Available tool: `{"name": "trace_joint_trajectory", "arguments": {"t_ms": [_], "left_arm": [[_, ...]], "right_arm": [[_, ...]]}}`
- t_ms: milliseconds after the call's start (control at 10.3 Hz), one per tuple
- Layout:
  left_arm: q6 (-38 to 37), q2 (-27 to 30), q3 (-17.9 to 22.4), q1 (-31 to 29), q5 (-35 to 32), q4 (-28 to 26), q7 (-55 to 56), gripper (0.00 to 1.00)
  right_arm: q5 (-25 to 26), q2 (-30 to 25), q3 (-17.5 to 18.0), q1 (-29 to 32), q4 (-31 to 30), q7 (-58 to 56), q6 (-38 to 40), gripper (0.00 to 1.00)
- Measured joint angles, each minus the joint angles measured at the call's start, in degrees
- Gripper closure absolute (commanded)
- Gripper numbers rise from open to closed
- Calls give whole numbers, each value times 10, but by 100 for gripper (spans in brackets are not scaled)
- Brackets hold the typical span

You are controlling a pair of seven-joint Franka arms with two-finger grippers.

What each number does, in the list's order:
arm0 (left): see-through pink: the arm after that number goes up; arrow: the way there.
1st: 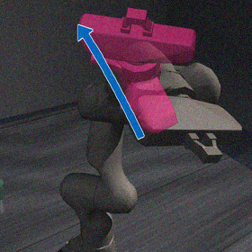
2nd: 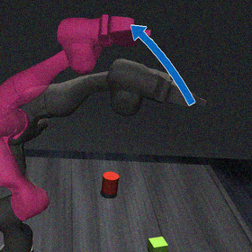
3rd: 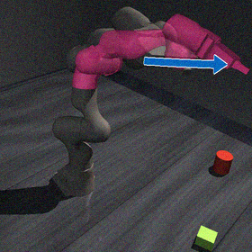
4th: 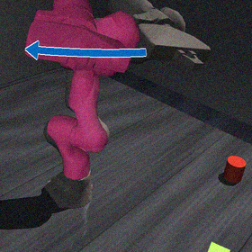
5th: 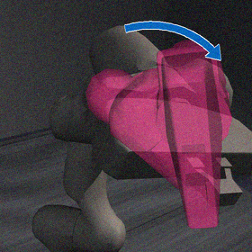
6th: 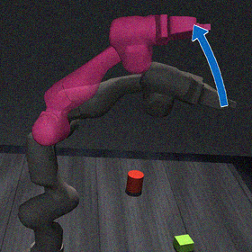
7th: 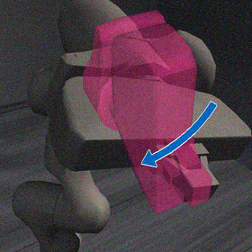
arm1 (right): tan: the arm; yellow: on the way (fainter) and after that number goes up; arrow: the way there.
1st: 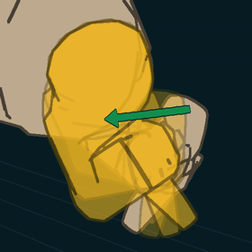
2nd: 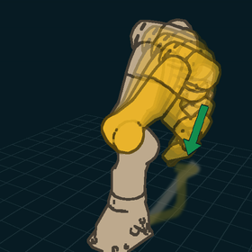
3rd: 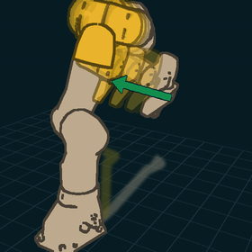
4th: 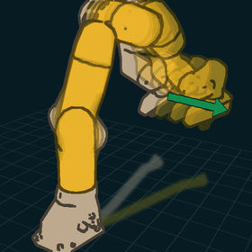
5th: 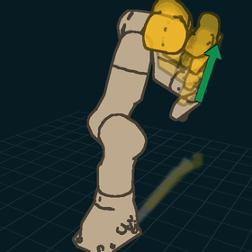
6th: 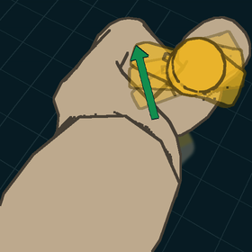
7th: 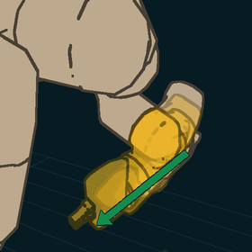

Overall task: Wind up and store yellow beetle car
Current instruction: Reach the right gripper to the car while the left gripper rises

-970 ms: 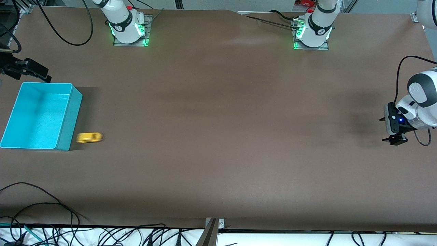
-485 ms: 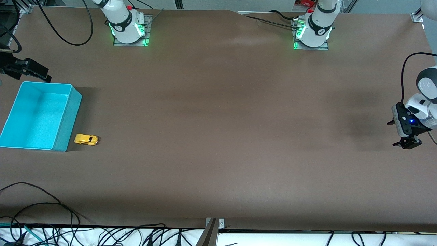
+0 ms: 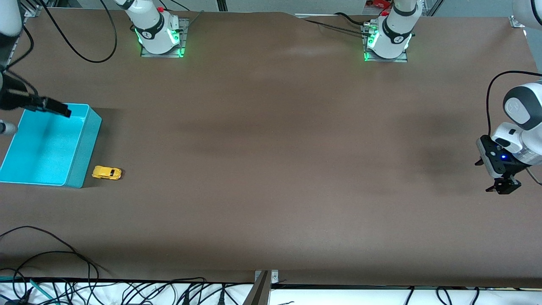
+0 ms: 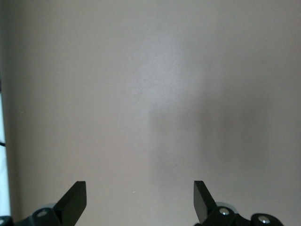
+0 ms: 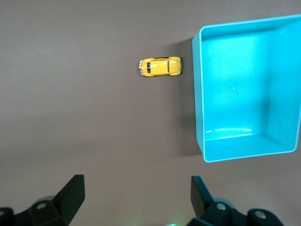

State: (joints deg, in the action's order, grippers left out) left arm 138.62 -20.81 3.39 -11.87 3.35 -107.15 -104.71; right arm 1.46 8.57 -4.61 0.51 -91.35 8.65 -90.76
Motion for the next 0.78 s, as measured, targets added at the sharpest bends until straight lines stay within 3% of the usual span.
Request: {"name": "trace_joint_trajectory", "arguments": {"t_ms": [291, 776], "left_arm": [[5, 28, 0, 8, 0, -1, 1, 0], [-140, 188, 1, 21, 0, 0, 48, 0]], "right_arm": [[0, 83, -1, 0, -1, 175, -70, 0], [0, 221, -13, 2, -1, 461, -214, 0]]}}
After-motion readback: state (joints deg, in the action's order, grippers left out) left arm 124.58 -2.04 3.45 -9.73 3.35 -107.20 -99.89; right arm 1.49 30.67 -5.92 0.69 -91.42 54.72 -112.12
